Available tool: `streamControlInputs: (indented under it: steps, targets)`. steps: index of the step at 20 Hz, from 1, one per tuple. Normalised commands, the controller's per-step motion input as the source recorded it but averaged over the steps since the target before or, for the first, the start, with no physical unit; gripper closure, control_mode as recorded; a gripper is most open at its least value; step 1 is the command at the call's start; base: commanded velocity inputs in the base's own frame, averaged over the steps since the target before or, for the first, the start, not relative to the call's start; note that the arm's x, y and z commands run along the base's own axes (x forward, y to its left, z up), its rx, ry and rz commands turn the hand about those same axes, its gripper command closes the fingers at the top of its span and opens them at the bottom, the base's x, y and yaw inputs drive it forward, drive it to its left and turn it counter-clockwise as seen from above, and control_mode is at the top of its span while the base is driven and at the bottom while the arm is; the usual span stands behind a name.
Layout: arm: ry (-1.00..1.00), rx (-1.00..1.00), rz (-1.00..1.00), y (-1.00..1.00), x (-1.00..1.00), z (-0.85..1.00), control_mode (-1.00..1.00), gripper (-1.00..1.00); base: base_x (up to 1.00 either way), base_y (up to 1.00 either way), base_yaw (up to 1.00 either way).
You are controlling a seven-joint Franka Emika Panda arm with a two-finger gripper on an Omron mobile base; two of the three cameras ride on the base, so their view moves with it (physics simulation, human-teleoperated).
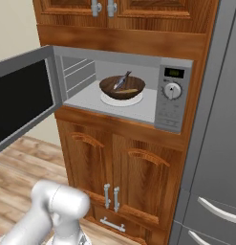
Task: Place the bowl containing the hot dog and fish in the microwave. Close the microwave door and press the start button to microwave the meal.
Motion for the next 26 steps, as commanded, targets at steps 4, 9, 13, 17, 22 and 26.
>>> streamControlInputs:
  steps: [4,9,13,17,22,26]
  targets:
    - [0.01,-0.07,-0.08,0.53,0.4,0.0,-1.0,-1.0,0.0,0.0,0.0]
    - [0.03,-0.04,-0.12,0.35,0.51,-0.05,-1.0,-1.0,0.0,0.0,0.0]
    - [0.03,-0.03,-0.13,0.38,0.55,-0.26,-1.0,-1.0,0.0,0.0,0.0]
    - [0.01,-0.03,-0.13,0.4,0.49,-0.26,-1.0,-1.0,0.0,0.0,0.0]
    - [0.0,-0.01,-0.14,0.33,0.53,-0.19,-1.0,-1.0,0.0,0.0,0.0]
    - [0.0,0.0,-0.19,0.13,0.52,-0.08,-1.0,-1.0,0.0,0.0,0.0]
